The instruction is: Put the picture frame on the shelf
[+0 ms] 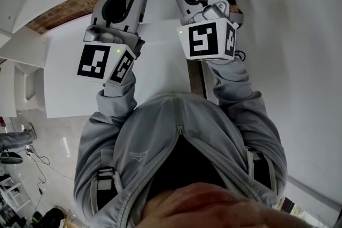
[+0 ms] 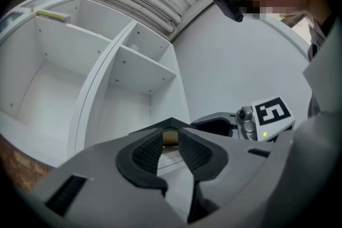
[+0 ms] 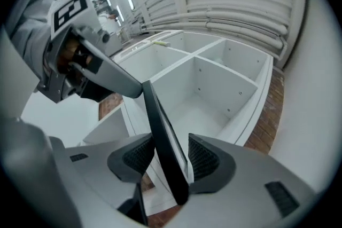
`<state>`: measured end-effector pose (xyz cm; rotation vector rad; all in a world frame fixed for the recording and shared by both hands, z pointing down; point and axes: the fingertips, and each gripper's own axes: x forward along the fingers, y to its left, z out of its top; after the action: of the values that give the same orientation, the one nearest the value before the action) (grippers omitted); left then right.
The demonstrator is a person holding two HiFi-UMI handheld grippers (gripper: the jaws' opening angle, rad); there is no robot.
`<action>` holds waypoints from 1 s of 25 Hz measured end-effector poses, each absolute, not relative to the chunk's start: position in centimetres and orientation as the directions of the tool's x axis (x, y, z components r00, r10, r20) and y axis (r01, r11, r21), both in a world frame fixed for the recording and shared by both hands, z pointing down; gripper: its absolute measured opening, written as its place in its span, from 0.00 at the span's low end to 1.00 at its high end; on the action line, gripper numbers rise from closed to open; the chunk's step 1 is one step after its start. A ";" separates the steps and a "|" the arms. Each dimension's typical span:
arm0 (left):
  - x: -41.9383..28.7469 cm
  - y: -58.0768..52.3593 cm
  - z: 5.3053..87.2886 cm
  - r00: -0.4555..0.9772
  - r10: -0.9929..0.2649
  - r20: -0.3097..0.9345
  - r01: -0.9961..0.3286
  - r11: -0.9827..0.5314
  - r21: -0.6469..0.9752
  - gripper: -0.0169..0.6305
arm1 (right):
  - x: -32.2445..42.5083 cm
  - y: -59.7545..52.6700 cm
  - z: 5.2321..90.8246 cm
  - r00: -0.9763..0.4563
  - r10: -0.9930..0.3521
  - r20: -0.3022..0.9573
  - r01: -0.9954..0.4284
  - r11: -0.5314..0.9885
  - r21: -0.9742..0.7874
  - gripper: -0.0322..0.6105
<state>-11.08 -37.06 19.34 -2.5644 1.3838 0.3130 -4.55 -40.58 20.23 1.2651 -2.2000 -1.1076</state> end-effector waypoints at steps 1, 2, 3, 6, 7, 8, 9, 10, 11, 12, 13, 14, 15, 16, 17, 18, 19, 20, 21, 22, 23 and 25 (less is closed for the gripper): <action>-11.1 -37.2 19.4 0.535 -0.797 -0.280 -0.841 -0.535 -0.083 0.17 | -4.1 -40.3 20.2 -0.536 -0.842 -0.067 -0.581 0.310 0.753 0.35; -11.2 -37.3 19.5 0.534 -0.798 -0.278 -0.841 -0.534 -0.082 0.17 | -3.6 -40.0 20.2 -0.542 -0.837 -0.072 -0.601 0.326 0.730 0.36; -11.2 -37.4 19.6 0.533 -0.800 -0.276 -0.842 -0.533 -0.081 0.17 | -3.2 -39.8 20.1 -0.549 -0.832 -0.079 -0.614 0.338 0.713 0.36; -11.3 -37.5 19.7 0.529 -0.804 -0.271 -0.845 -0.529 -0.078 0.17 | -1.8 -39.1 19.8 -0.573 -0.811 -0.116 -0.665 0.378 0.644 0.37; -11.3 -37.5 19.7 0.528 -0.806 -0.269 -0.846 -0.528 -0.077 0.17 | -1.2 -39.0 19.8 -0.577 -0.806 -0.131 -0.694 0.400 0.598 0.37; -11.3 -37.6 19.7 0.527 -0.806 -0.268 -0.846 -0.527 -0.078 0.17 | -0.6 -38.9 19.8 -0.578 -0.803 -0.143 -0.722 0.422 0.548 0.37; -11.3 -37.6 19.7 0.527 -0.807 -0.267 -0.846 -0.527 -0.080 0.17 | 0.1 -38.8 20.0 -0.579 -0.801 -0.149 -0.743 0.444 0.500 0.37; -11.3 -37.6 19.6 0.528 -0.807 -0.266 -0.846 -0.526 -0.083 0.17 | 0.8 -38.9 20.2 -0.581 -0.800 -0.148 -0.757 0.466 0.458 0.37; -11.2 -37.6 19.7 0.528 -0.807 -0.263 -0.846 -0.526 -0.085 0.17 | 1.4 -39.0 20.6 -0.585 -0.798 -0.145 -0.767 0.487 0.418 0.36; -11.2 -37.6 19.7 0.528 -0.808 -0.260 -0.847 -0.525 -0.087 0.17 | 1.8 -39.1 20.8 -0.592 -0.793 -0.145 -0.774 0.508 0.378 0.36; -11.2 -37.7 19.8 0.528 -0.809 -0.257 -0.847 -0.524 -0.089 0.17 | 2.0 -39.1 20.9 -0.601 -0.784 -0.151 -0.777 0.530 0.341 0.36; -11.2 -37.8 19.9 0.528 -0.811 -0.254 -0.847 -0.523 -0.090 0.17 | 2.1 -39.0 20.8 -0.612 -0.773 -0.165 -0.777 0.550 0.307 0.36; -11.2 -37.8 20.0 0.527 -0.812 -0.251 -0.848 -0.523 -0.090 0.17 | 2.1 -38.8 20.6 -0.622 -0.761 -0.185 -0.776 0.566 0.278 0.35; -11.2 -37.9 20.0 0.526 -0.813 -0.249 -0.848 -0.522 -0.089 0.17 | 2.2 -38.6 20.3 -0.627 -0.751 -0.208 -0.776 0.579 0.252 0.32; -11.2 -37.9 20.1 0.526 -0.814 -0.247 -0.849 -0.522 -0.089 0.17 | 2.3 -38.5 20.0 -0.629 -0.743 -0.228 -0.777 0.586 0.230 0.29; -11.2 -38.0 20.1 0.526 -0.814 -0.245 -0.849 -0.522 -0.089 0.17 | 2.3 -38.4 19.7 -0.627 -0.740 -0.244 -0.779 0.590 0.215 0.27; -11.2 -38.0 20.1 0.526 -0.815 -0.243 -0.849 -0.521 -0.089 0.17 | 2.4 -38.4 19.6 -0.625 -0.738 -0.254 -0.781 0.590 0.205 0.26; -11.2 -38.0 20.2 0.526 -0.816 -0.241 -0.849 -0.521 -0.089 0.17 | 2.4 -38.4 19.4 -0.623 -0.738 -0.262 -0.783 0.590 0.198 0.25; -11.3 -38.1 20.2 0.526 -0.816 -0.239 -0.849 -0.521 -0.088 0.17 | 2.4 -38.5 19.3 -0.621 -0.736 -0.268 -0.783 0.591 0.192 0.25; -11.3 -38.2 20.3 0.525 -0.817 -0.237 -0.850 -0.520 -0.088 0.17 | 2.4 -38.5 19.2 -0.621 -0.734 -0.275 -0.784 0.593 0.186 0.24; -11.4 -38.3 20.3 0.524 -0.818 -0.236 -0.850 -0.519 -0.088 0.17 | 2.4 -38.6 19.2 -0.620 -0.733 -0.282 -0.784 0.594 0.179 0.22; -11.5 -38.5 20.4 0.522 -0.820 -0.234 -0.851 -0.517 -0.088 0.17 | 2.4 -38.7 19.1 -0.615 -0.732 -0.294 -0.787 0.593 0.169 0.20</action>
<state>-11.48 -38.52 20.42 -2.5695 1.4277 0.2413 2.35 -38.69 19.05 1.4342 -2.9739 -0.4764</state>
